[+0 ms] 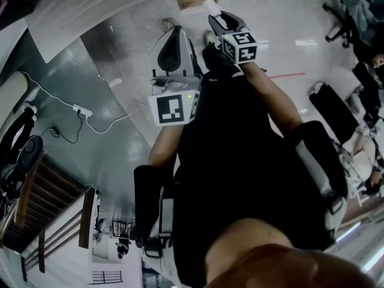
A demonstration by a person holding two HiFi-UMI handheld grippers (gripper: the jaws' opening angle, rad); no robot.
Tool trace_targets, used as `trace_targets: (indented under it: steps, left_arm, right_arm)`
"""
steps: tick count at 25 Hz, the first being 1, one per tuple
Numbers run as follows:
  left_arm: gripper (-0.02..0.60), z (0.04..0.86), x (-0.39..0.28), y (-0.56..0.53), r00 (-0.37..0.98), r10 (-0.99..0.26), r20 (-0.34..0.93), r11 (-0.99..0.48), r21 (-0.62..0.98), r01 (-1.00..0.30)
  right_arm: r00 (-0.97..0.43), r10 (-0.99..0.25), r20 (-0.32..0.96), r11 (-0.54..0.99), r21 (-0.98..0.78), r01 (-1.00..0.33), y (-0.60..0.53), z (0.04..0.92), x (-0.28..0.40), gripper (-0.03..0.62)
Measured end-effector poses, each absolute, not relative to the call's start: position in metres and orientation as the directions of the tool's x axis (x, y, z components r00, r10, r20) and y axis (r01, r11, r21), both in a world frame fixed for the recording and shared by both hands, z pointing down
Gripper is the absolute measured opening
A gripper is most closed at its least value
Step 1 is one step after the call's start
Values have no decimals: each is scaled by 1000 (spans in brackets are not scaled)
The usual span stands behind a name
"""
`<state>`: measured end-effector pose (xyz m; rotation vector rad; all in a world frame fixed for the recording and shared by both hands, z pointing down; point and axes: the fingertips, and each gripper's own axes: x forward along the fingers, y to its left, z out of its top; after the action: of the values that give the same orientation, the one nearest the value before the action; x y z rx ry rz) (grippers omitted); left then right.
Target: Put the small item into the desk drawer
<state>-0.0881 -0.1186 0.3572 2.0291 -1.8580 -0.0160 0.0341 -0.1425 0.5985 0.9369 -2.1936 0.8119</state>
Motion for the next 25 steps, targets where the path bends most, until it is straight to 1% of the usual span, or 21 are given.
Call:
trace_targets:
  steps: [10,17,25]
  left_arm:
    - [-3,365,-91,-127,111,-957,268,-30,290,-957]
    - [-4,369,-90,-132,114,-954,279,-27,297,-955]
    - [-3,375,-96,-138,116,-951,286,-25,302,-953]
  right_arm:
    - [-491,-297,819,517,-294,-804,-146,668,34,138]
    - [-419,-265,869,492,-252,-833,-160,700,37,138]
    - [-343,-218,914,497,-199,-845,-165,743,43,138]
